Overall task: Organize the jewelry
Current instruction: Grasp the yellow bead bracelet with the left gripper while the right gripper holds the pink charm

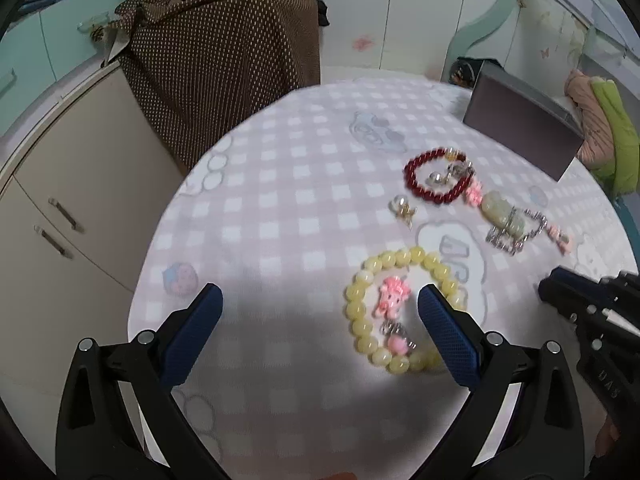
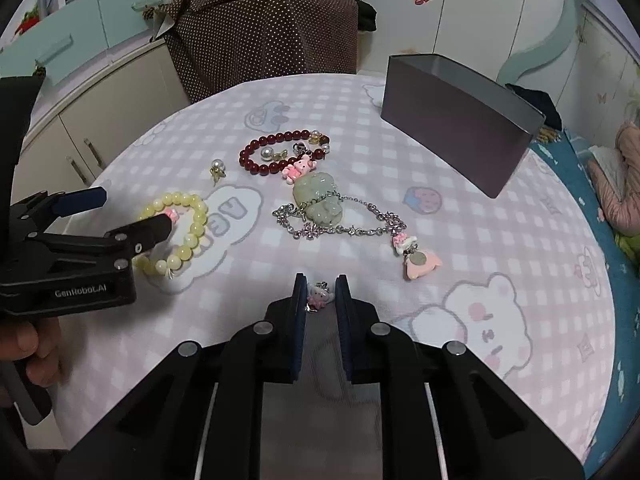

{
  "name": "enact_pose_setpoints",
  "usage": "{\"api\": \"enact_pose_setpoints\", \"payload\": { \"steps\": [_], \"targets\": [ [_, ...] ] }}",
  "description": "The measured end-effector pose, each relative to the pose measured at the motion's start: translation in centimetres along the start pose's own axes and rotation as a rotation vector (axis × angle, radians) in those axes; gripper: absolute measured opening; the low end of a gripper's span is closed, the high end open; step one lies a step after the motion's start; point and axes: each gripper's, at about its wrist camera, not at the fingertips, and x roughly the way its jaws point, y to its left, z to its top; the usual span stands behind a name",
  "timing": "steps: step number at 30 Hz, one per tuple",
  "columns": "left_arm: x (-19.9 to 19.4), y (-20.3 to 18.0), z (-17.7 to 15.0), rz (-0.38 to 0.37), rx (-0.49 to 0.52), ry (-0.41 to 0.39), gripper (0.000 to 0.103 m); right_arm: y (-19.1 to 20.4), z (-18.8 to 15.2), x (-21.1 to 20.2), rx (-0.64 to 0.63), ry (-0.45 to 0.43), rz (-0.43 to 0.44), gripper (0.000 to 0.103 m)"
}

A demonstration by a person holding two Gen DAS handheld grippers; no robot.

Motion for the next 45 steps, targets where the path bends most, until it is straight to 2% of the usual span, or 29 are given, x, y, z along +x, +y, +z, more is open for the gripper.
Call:
{"api": "enact_pose_setpoints", "payload": {
  "steps": [4,5,6,7,8,14,17,21,25,29,31,34,36,40,43,45],
  "targets": [
    [-1.5,-0.3,0.6,-0.053,0.022,-0.042,0.096,-0.1,-0.2,-0.2,0.039,0.004,0.045,0.013],
    [-1.8,-0.5,0.7,-0.063,0.04,-0.049,0.093,-0.1,-0.3,-0.2,0.044,0.004,0.051,0.013],
    [-2.0,-0.7,0.7,-0.07,0.054,-0.049,0.089,-0.2,-0.3,-0.3,0.05,0.006,0.059,0.013],
    [-2.0,-0.8,0.7,-0.083,0.07,-0.046,0.075,-0.2,-0.4,-0.3,0.054,0.007,0.064,0.013],
    [-1.9,-1.0,0.7,-0.102,0.082,-0.035,0.069,-0.3,-0.4,-0.4,0.059,0.007,0.068,0.013],
    [-1.3,-1.7,0.3,-0.142,0.16,-0.001,0.069,-0.8,-0.5,-0.5,0.065,0.001,0.068,0.013],
    [-1.2,-1.9,0.2,-0.175,0.167,0.009,0.069,-1.0,-0.6,-0.6,0.072,-0.001,0.068,0.013],
    [-1.7,-1.9,0.4,-0.223,0.187,-0.014,0.069,-1.3,-0.6,-0.6,0.085,-0.002,0.072,0.013],
    [-1.4,-2.0,0.3,-0.262,0.212,-0.006,0.056,-1.3,-0.7,-0.8,0.095,0.002,0.079,0.013],
    [-0.8,-1.7,0.4,-0.258,0.198,0.006,0.055,-1.4,-0.7,-1.0,0.102,0.001,0.085,0.013],
    [-1.0,-1.1,0.5,-0.241,0.164,-0.002,0.06,-1.5,-0.7,-1.1,0.102,-0.001,0.086,0.013],
    [-1.8,0.1,0.6,-0.241,0.109,-0.025,0.061,-1.6,-0.6,-1.2,0.105,0.0,0.088,0.013],
    [-2.2,0.8,0.5,-0.215,0.081,-0.036,0.062,-1.6,-0.6,-1.2,0.105,-0.001,0.088,0.013],
    [-1.1,1.4,0.4,-0.125,0.079,-0.012,0.062,-1.6,-0.5,-1.2,0.106,0.001,0.09,0.013],
    [-0.8,2.1,0.3,-0.126,0.052,0.002,0.061,-1.7,-0.6,-1.2,0.106,0.001,0.087,0.013],
    [-0.5,1.8,0.0,-0.134,0.074,0.016,0.06,-1.7,-0.5,-1.2,0.108,0.004,0.087,0.013]
  ]
}}
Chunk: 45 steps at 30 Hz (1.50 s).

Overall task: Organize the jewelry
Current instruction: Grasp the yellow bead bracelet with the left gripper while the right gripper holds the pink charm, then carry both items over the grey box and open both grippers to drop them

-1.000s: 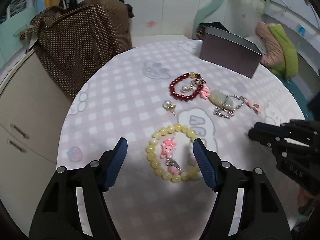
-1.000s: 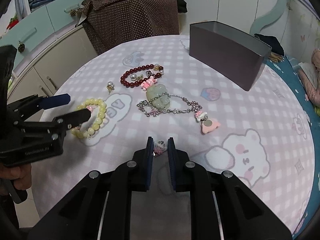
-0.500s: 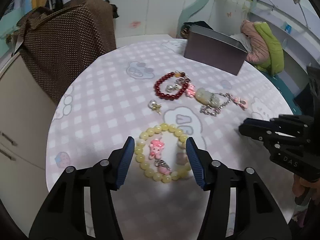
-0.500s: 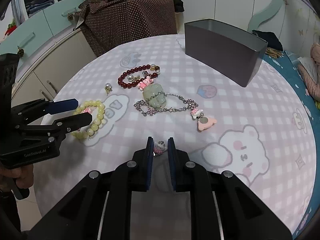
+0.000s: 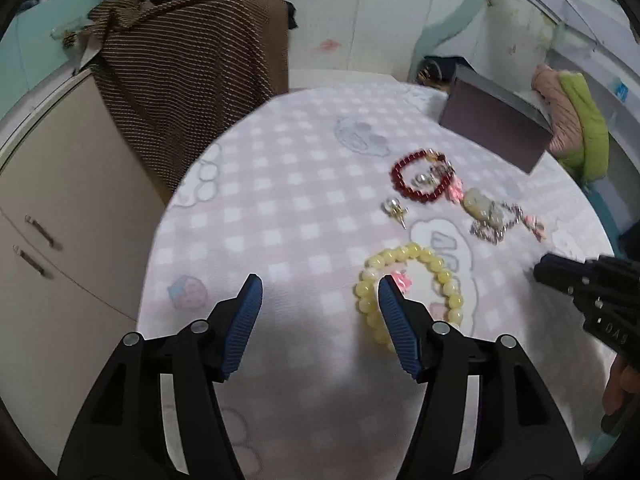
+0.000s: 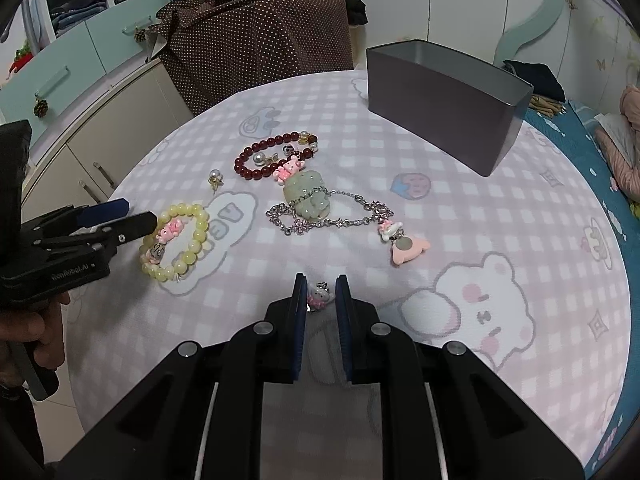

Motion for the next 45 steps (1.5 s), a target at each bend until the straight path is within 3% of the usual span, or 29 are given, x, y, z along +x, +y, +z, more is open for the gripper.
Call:
{"api": "enact_pose_setpoints", "payload": {
  "steps": [3,5,6,8,13,29,37,41,45],
  "targets": [
    [0.2,-0.9,-0.2,0.02,0.057,0.01,0.061,0.1,0.0,0.1,0.001,0.005,0.0,0.013],
    [0.2,-1.1,-0.2,0.022,0.069,0.008,0.051,0.1,0.0,0.2,0.001,0.007,0.0,0.013],
    [0.2,-1.1,-0.1,0.021,0.066,0.007,0.045,0.1,0.0,0.2,-0.001,0.008,0.001,0.013],
    [0.2,-0.9,0.2,0.006,0.053,0.015,0.009,0.2,0.1,0.2,-0.006,0.009,-0.001,0.013],
    [-0.8,-1.8,0.1,-0.084,0.071,0.01,0.009,0.0,0.2,-0.3,-0.003,-0.006,0.005,0.013],
    [-8.5,-2.8,5.3,-0.232,0.044,-0.212,0.009,-1.7,2.5,-5.5,-0.024,-0.127,0.008,0.013],
    [-9.0,-6.9,11.0,-0.316,0.092,-0.29,0.009,-3.2,6.9,-8.3,-0.054,-0.212,0.006,0.013],
    [-7.2,-9.8,15.4,-0.33,0.137,-0.289,0.009,-6.0,10.9,-8.8,-0.032,-0.245,-0.012,0.013],
    [-3.9,-12.8,19.5,-0.347,0.18,-0.245,0.009,-8.9,13.9,-7.6,0.011,-0.224,-0.02,0.013]
  ]
}}
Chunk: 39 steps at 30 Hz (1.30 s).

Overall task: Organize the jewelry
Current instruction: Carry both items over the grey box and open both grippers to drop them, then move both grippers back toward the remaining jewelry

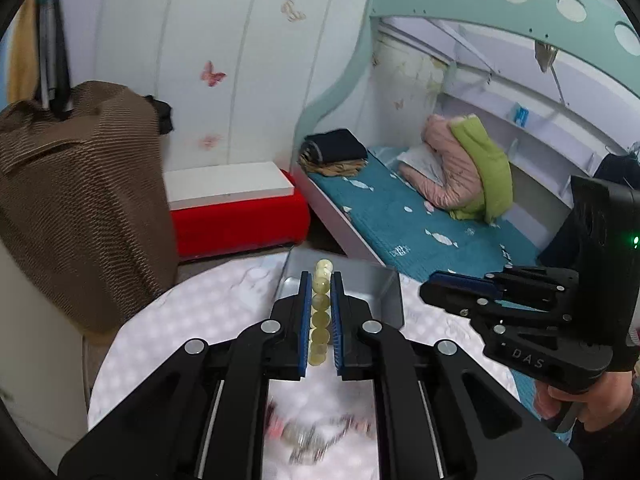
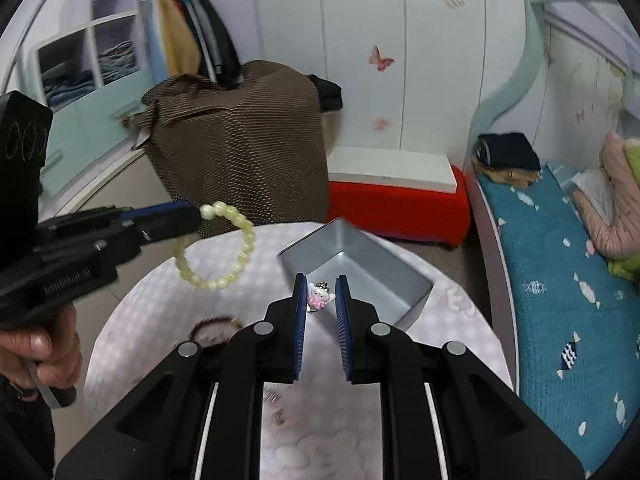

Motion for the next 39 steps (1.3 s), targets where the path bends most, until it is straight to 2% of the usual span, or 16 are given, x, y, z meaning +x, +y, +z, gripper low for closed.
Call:
{"api": "enact_pose_setpoints", "payload": {
  "steps": [7,13,15,16,17,18,20,22,23,24,25,29,39],
  "targets": [
    [8.0,0.1,3.0,-0.028,-0.026,0.115,0.009,-3.5,1.6,4.2,0.105,0.086,0.033,0.013],
    [11.5,0.9,3.1,-0.004,-0.045,0.185,0.01,-5.1,1.1,6.7,0.181,0.145,0.072,0.016],
    [11.8,1.3,3.1,0.012,-0.054,0.2,0.024,-5.4,0.8,7.1,0.198,0.161,0.076,0.019],
    [11.6,1.4,3.0,0.022,-0.058,0.193,0.055,-5.5,0.6,7.1,0.205,0.16,0.077,0.022],
    [11.1,1.6,2.9,0.037,-0.065,0.171,0.081,-5.7,0.7,7.0,0.211,0.157,0.079,0.024],
    [10.5,1.8,2.9,0.049,-0.07,0.147,0.085,-5.9,0.6,6.9,0.222,0.152,0.084,0.026],
    [9.9,2.1,2.9,0.06,-0.074,0.134,0.087,-6.1,0.3,6.5,0.238,0.141,0.081,0.044],
    [8.7,2.5,2.9,0.09,-0.077,0.114,0.092,-6.3,0.6,6.1,0.251,0.118,0.077,0.075],
    [7.9,2.7,2.9,0.114,-0.077,0.097,0.092,-6.3,0.3,5.5,0.26,0.096,0.075,0.082],
    [7.2,2.8,2.8,0.131,-0.078,0.085,0.094,-6.3,0.6,5.3,0.267,0.083,0.07,0.093],
    [6.3,2.9,2.7,0.153,-0.08,0.067,0.096,-6.4,0.6,4.9,0.276,0.064,0.061,0.096],
    [2.2,3.3,1.9,0.246,-0.083,-0.011,0.097,-6.2,-0.1,3.3,0.296,0.016,0.043,0.096],
    [-6.4,2.3,-0.5,0.386,-0.092,-0.141,0.097,-3.0,0.0,-1.3,0.237,-0.092,0.015,0.096]
  ]
}}
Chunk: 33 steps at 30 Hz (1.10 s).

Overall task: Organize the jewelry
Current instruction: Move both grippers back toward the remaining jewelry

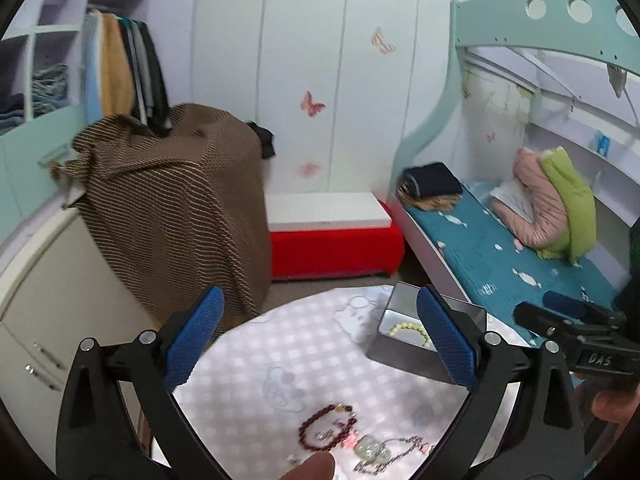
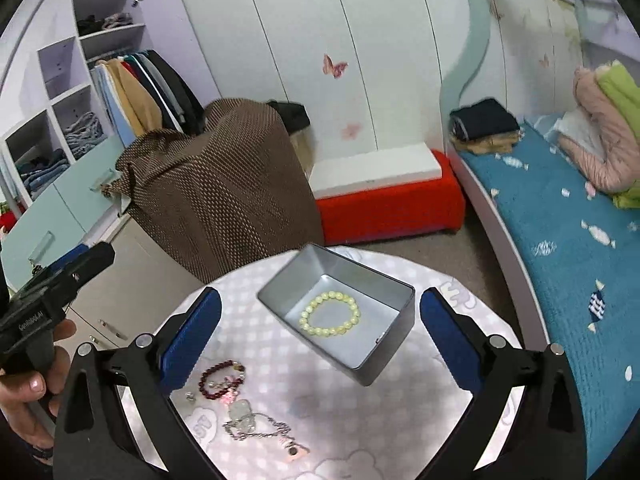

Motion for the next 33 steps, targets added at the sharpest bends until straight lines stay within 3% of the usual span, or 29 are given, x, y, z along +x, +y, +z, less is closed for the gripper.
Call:
{"api": "enact_pose_setpoints", "payload": {
  "steps": [9,17,25,29,33],
  "targets": [
    [-7.2,1.2,-2.5,0.107,-0.009,-0.091,0.097,3.7,-2.2,-5.7,-0.101,-0.111,-0.037,0.096],
    [-11.5,3.6,-7.2,0.158,-0.058,-0.082,0.097,5.4,-5.9,-8.3,-0.149,-0.117,-0.048,0.096],
    [-12.6,4.8,-11.2,0.175,-0.079,-0.041,0.097,6.1,-8.0,-9.5,-0.17,-0.118,-0.067,0.096],
    [-12.8,4.5,-13.0,0.193,-0.044,-0.023,0.097,6.6,-8.9,-9.6,-0.195,-0.117,-0.088,0.096],
    [-11.4,4.2,-15.1,0.192,-0.006,0.045,0.097,6.6,-10.2,-8.5,-0.223,-0.07,-0.098,0.096]
  ]
}}
